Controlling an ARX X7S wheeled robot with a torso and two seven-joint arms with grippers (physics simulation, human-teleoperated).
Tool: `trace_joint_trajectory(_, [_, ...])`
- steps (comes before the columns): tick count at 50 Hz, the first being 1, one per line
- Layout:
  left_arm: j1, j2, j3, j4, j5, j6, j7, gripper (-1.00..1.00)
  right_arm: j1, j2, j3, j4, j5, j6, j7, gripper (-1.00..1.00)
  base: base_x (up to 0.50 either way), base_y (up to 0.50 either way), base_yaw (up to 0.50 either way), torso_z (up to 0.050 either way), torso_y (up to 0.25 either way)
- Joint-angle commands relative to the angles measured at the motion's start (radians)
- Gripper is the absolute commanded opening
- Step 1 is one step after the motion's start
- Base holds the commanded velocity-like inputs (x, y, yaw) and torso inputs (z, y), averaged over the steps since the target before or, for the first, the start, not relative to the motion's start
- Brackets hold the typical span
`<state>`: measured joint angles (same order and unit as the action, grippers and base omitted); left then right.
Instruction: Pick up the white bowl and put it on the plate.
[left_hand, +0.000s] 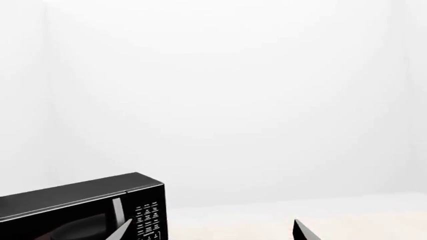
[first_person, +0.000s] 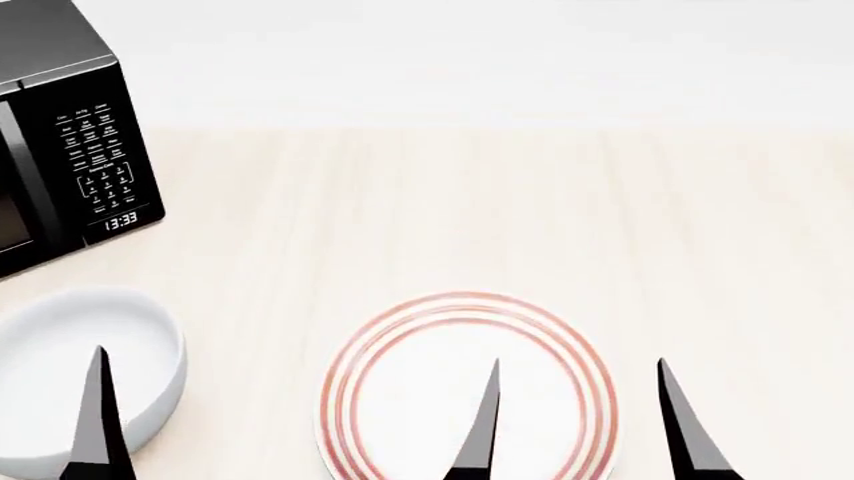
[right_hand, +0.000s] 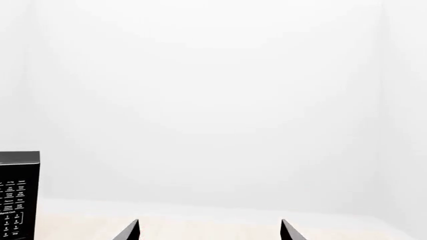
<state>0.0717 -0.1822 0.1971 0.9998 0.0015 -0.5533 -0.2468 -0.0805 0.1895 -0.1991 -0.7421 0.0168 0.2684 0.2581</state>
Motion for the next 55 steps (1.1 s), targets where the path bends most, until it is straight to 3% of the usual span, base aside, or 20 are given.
trace_joint_trajectory(1, [-0.049, 0.16, -0.072, 0.047, 0.21, -0.117, 0.186, 1.0, 0.0, -0.011, 0.018, 0.002, -0.019, -0.007, -0.01, 1.0, 0.0, 0.0, 0.0, 0.0, 0.0])
trace_joint_trajectory(8, [-0.267, 0.182, -0.165, 0.047, 0.296, -0.341, 0.389, 1.0, 0.0, -0.006, 0.019, -0.001, -0.012, -0.007, -0.005, 1.0, 0.0, 0.0, 0.0, 0.0, 0.0])
trace_joint_trajectory(12, [-0.402, 0.182, -0.207, 0.047, 0.425, -0.458, 0.546, 1.0, 0.002, -0.004, 0.017, -0.002, -0.01, -0.006, -0.001, 1.0, 0.0, 0.0, 0.0, 0.0, 0.0])
trace_joint_trajectory(17, [-0.602, 0.182, -0.164, 0.047, 0.702, -0.645, 0.782, 1.0, 0.003, -0.001, 0.01, 0.001, -0.011, -0.008, 0.002, 1.0, 0.0, 0.0, 0.0, 0.0, 0.0])
trace_joint_trajectory(19, [-0.705, 0.182, -0.1, 0.047, 0.922, -0.761, 0.953, 1.0, 0.004, 0.001, 0.011, 0.0, -0.008, -0.008, 0.003, 1.0, 0.0, 0.0, 0.0, 0.0, 0.0])
trace_joint_trajectory(21, [-0.733, 0.182, -0.076, 0.047, 1.011, -0.814, 1.015, 1.0, 0.004, 0.002, 0.011, 0.0, -0.007, -0.007, 0.004, 1.0, 0.0, 0.0, 0.0, 0.0, 0.0])
trace_joint_trajectory(24, [-0.73, 0.174, -0.137, 0.008, 0.922, -0.837, 0.965, 1.0, 0.005, 0.004, 0.008, 0.002, -0.007, -0.009, 0.007, 1.0, 0.0, 0.0, 0.0, 0.0, 0.0])
trace_joint_trajectory(28, [-0.713, 0.167, -0.226, -0.081, 0.803, -0.739, 0.872, 1.0, 0.006, 0.008, 0.013, 0.004, 0.001, -0.011, 0.008, 1.0, 0.0, 0.0, 0.0, 0.0, 0.0])
trace_joint_trajectory(40, [-0.78, 0.103, -0.364, -0.336, 0.708, -0.768, 0.85, 1.0, 0.003, 0.014, 0.001, -0.002, 0.0, -0.009, 0.018, 1.0, 0.0, 0.0, 0.0, 0.0, 0.0])
trace_joint_trajectory(55, [-0.814, 0.092, -0.496, -0.643, 0.62, -0.793, 0.828, 1.0, 0.001, 0.022, -0.007, 0.001, 0.002, -0.013, 0.029, 1.0, 0.0, 0.0, 0.0, 0.0, 0.0])
